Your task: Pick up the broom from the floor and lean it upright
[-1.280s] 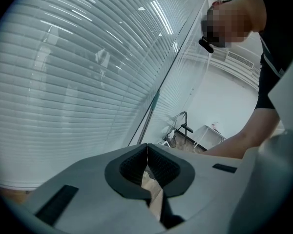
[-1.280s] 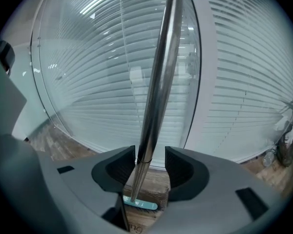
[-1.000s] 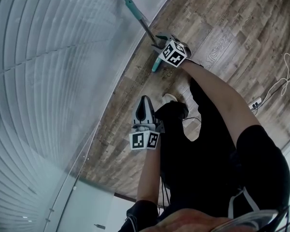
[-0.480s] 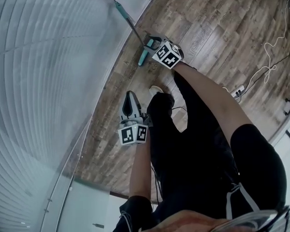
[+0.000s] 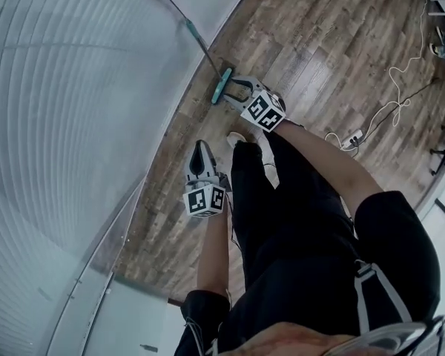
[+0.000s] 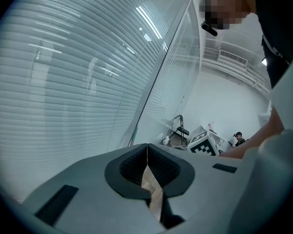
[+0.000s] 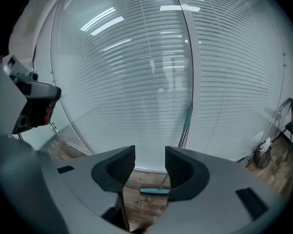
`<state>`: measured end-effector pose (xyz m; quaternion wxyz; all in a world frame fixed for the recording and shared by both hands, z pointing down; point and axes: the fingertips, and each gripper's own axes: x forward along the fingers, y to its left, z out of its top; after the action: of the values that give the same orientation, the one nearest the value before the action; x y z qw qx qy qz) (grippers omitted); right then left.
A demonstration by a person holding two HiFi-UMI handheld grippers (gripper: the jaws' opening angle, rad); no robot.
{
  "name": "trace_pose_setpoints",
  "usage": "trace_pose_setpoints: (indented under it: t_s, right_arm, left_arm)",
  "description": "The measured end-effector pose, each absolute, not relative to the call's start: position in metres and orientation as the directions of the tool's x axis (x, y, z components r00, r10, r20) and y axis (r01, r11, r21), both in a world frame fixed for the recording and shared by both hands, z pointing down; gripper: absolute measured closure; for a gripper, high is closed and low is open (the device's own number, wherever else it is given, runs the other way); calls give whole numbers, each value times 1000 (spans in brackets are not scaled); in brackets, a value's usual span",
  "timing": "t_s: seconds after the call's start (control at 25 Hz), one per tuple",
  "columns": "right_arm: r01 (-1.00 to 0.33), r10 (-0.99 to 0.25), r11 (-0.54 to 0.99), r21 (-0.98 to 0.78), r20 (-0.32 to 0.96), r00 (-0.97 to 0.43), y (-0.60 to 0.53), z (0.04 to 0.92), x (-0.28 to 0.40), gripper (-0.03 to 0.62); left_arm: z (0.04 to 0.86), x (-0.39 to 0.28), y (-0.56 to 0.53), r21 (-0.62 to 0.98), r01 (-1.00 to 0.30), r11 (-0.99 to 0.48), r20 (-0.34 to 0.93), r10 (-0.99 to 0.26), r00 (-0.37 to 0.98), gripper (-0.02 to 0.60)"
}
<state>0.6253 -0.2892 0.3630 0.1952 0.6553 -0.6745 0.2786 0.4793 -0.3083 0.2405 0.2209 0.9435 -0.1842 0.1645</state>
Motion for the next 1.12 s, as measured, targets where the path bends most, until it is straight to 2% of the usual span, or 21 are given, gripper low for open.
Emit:
trace_pose_setpoints:
  t_s: [0.28, 0.56, 0.64, 0.72, 0.84, 0.96, 1.12]
  right_arm:
    - [-972, -829, 47, -228, 534, -166, -249, 248, 587, 414]
    - [-974, -915, 50, -220, 381, -133, -236, 137, 587, 417]
    - [-976, -930, 71, -207, 341, -140, -230, 110, 586, 436]
    - [-978, -944, 86, -189, 299, -141, -221, 84, 587, 499]
    - [-981, -963, 112, -156, 227, -146, -210, 52, 588, 550]
    - [-984, -977, 116, -135, 164, -137, -206, 28, 589, 564]
    - [-987, -990, 100, -129, 82, -111, -206, -9, 587, 568]
  left_arm:
    - [179, 479, -285, 378, -440, -815, 328, -326, 887, 563]
    - [111, 509, -280, 332, -393, -857, 224, -333, 916, 563]
    - [91, 517, -276, 329, -388, -861, 195, -340, 920, 563]
    - [72, 524, -268, 326, -377, -867, 157, -344, 926, 563]
    - [44, 529, -256, 311, -370, -875, 116, -352, 929, 563]
    - [29, 526, -249, 320, -366, -874, 89, -357, 930, 563]
    - [-6, 510, -253, 297, -415, -860, 28, -426, 904, 563]
